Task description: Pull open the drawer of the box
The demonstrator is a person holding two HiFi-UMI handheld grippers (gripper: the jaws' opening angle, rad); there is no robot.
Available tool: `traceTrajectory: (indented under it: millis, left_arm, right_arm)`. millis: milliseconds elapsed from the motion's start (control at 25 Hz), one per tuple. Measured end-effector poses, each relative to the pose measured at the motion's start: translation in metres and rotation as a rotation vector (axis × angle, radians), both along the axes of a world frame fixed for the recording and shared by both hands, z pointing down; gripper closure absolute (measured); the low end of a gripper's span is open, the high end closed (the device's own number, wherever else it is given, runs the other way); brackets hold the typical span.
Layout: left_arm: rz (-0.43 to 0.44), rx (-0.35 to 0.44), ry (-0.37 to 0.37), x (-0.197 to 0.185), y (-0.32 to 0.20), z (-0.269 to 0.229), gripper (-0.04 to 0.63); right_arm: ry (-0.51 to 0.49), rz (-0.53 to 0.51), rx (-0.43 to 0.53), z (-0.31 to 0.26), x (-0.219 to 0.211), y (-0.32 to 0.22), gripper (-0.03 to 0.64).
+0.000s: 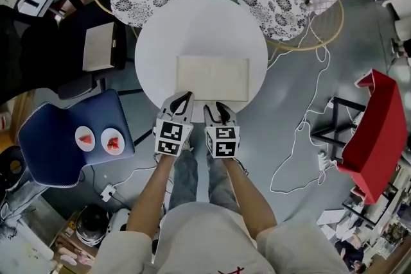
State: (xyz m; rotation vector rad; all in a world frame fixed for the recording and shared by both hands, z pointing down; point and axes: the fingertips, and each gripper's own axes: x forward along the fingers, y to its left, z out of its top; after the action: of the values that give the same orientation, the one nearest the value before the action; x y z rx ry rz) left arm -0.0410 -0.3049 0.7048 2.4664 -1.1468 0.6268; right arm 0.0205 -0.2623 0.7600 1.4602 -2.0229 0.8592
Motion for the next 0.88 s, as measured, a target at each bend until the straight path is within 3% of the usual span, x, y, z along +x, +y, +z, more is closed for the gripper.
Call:
traceTrajectory:
  millis: [120,360,880]
  left_arm:
    - [0.0,0.002,0.001,-0.001,0.0,0.0,0.584]
    - [-0.002,0.0,0.004,-0.002,0.0,-0.002,0.584]
    - [-0.017,-0.013,0.012,-0.003,0.0,0.001,0.584]
  right_arm:
    - [0.003,0.006,0.003,0.0,0.0,-0.003,0.459]
    - [0.031,-0.008,0.011,0.001,0.0,-0.004,0.536]
    - [0.031,-0.012,-0.003,0.002,-0.004,0.022,0.541]
